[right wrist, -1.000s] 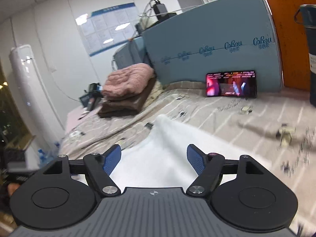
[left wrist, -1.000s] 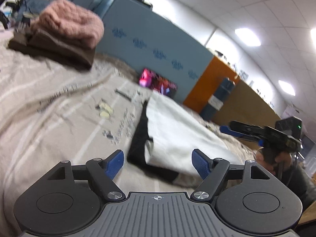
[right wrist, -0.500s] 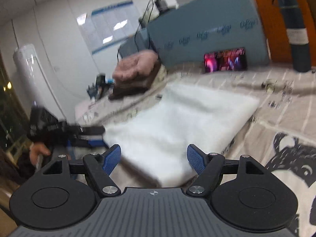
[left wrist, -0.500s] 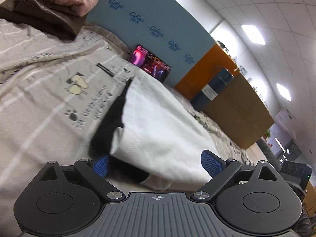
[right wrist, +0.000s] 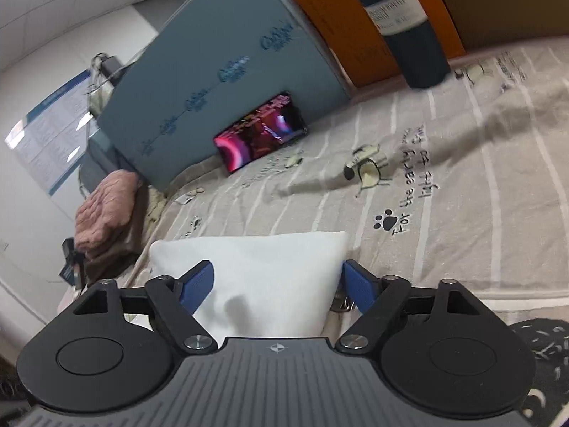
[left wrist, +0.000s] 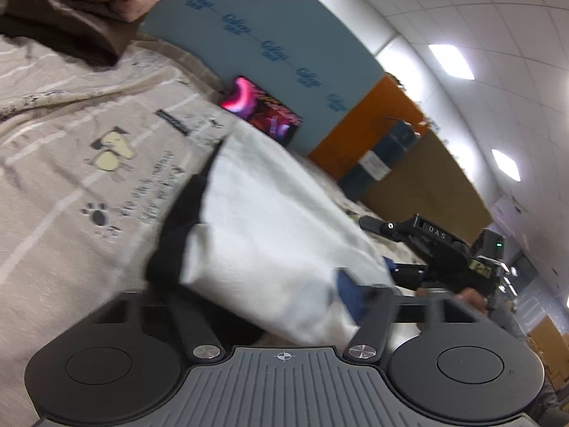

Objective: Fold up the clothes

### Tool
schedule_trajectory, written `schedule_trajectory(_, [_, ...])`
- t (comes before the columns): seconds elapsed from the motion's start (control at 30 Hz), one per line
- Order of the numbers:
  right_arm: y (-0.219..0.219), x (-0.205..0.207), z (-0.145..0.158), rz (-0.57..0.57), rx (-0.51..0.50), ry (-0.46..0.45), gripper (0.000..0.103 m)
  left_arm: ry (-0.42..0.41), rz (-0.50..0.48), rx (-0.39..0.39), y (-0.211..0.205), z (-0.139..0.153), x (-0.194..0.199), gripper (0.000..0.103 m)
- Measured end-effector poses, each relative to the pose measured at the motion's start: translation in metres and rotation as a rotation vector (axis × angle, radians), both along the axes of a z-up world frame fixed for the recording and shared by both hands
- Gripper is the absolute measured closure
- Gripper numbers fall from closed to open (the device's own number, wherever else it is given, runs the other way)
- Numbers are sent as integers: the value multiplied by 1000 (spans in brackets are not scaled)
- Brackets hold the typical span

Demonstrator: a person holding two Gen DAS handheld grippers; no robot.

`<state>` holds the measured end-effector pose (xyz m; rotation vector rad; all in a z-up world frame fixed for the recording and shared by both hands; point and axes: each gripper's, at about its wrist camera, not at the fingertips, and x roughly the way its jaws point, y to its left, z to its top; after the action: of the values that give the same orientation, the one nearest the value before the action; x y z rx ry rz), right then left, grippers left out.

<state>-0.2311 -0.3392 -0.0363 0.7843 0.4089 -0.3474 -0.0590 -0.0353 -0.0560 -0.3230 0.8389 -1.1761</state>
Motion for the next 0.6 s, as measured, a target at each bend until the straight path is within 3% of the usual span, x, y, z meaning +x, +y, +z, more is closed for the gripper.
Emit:
schedule_trajectory(0.03, [2, 3, -1, 2, -6, 11, 47, 4, 0, -3, 1, -2, 2, 68])
schedule_trajectory(0.1, [10, 6, -2, 32, -29, 27, 74, 0, -7, -11, 1, -3, 5, 76])
schedule_trajectory(0.2, [18, 1, 7, 26, -86, 2, 87, -42, -19, -14, -1, 2, 4, 83])
schedule_trajectory(0.4, [31, -21, 43, 13, -202, -116, 92, -213, -83, -59, -17, 31, -9, 86])
schedule_trajectory(0.6, [29, -51, 80, -57, -374, -186, 92, -392, -187, -82, -65, 56, -28, 86])
